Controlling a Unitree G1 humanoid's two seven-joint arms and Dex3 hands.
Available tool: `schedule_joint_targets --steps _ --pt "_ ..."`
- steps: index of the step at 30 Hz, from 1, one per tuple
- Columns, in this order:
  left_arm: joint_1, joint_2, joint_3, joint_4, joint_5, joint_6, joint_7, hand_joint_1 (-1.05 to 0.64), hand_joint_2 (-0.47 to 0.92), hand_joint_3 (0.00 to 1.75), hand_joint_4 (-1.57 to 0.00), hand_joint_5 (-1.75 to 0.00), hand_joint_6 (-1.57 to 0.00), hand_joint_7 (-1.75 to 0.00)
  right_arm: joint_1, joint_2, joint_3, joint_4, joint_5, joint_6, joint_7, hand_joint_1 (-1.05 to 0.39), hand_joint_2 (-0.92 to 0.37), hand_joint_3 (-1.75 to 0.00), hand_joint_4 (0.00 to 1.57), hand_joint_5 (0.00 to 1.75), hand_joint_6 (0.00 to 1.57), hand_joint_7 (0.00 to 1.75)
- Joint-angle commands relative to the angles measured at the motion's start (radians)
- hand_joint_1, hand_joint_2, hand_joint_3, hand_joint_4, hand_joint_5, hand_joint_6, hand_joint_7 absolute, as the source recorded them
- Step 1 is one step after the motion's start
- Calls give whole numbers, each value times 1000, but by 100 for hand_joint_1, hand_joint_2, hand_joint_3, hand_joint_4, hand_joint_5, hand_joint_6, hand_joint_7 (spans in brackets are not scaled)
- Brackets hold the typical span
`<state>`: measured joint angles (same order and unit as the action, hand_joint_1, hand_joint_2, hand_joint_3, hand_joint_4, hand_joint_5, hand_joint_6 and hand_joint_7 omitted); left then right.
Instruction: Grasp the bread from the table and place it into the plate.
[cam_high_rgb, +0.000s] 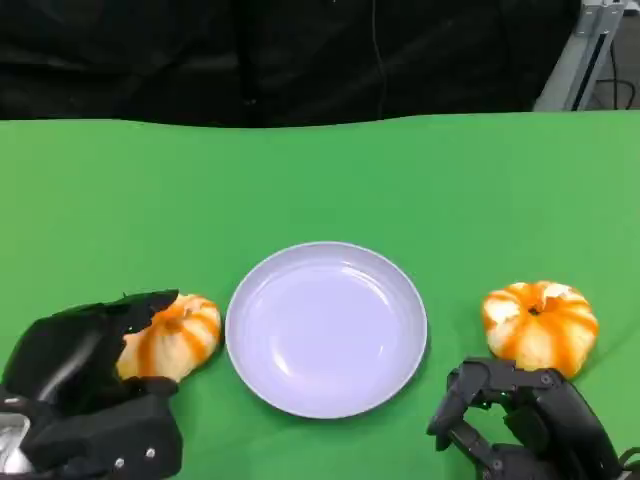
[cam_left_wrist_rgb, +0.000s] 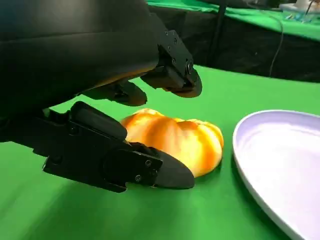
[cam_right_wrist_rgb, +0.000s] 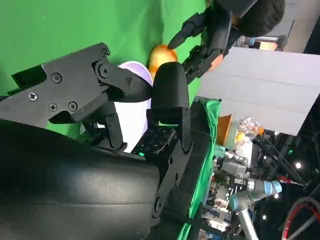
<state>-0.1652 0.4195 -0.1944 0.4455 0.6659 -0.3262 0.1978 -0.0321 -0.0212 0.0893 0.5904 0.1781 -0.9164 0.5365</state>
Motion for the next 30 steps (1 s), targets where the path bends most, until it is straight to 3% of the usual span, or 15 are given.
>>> schedule_joint_targets --steps 1,30 --pt "-16 19 -16 21 3 8 11 -67 92 19 -47 0 -45 0 -1 -8 -8 -7 5 -1 -4 -8 -70 -77 75 151 85 111" --pt "-132 15 -117 238 20 -12 82 -65 92 19 -49 0 -46 0 -7 -7 -9 4 8 -10 0 -10 -68 -79 76 150 86 109"
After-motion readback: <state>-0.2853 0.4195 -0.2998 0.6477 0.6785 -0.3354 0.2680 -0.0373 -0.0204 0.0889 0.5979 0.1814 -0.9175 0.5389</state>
